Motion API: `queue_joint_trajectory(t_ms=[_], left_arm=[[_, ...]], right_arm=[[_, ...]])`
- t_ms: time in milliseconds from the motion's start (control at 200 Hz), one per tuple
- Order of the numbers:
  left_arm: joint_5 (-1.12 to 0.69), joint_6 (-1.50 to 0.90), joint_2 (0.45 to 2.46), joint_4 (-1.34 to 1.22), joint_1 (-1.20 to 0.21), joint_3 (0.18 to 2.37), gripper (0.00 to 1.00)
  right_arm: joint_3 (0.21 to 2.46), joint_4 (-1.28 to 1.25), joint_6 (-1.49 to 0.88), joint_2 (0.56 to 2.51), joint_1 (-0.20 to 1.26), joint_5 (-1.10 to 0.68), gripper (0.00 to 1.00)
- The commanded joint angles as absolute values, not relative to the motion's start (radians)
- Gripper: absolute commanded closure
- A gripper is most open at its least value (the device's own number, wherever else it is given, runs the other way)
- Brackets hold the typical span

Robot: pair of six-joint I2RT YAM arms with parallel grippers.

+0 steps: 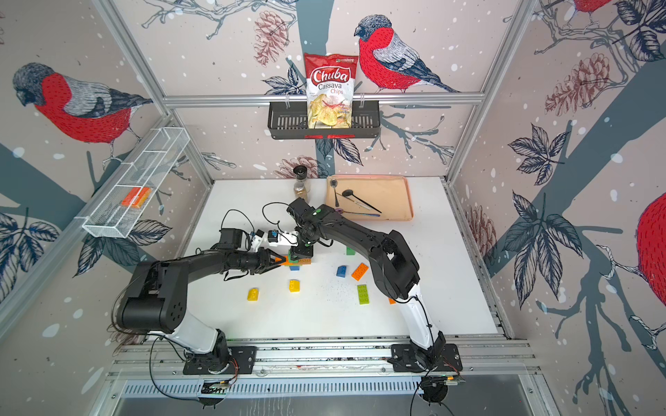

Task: Assemble a fork with lego
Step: Assemble the lego brick with the lego brick.

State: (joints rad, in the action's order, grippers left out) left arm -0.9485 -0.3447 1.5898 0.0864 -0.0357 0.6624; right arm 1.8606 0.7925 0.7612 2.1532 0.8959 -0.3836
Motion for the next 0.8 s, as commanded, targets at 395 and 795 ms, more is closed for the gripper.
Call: queue_joint_trajectory(t_ms=[395,795], left_arm=[[-0.945,-0.359,1.586,0.081,-0.043,0.670,0.62],[-0.934,-0.362,1.585,0.084,-0.044,0.665,0.63]], right_arm=[[1.844,0.785,0.769,2.172,0.893,-0.380,0.71],[1.845,0.832,0.735,2.164,0.893,-0.356,0.71]])
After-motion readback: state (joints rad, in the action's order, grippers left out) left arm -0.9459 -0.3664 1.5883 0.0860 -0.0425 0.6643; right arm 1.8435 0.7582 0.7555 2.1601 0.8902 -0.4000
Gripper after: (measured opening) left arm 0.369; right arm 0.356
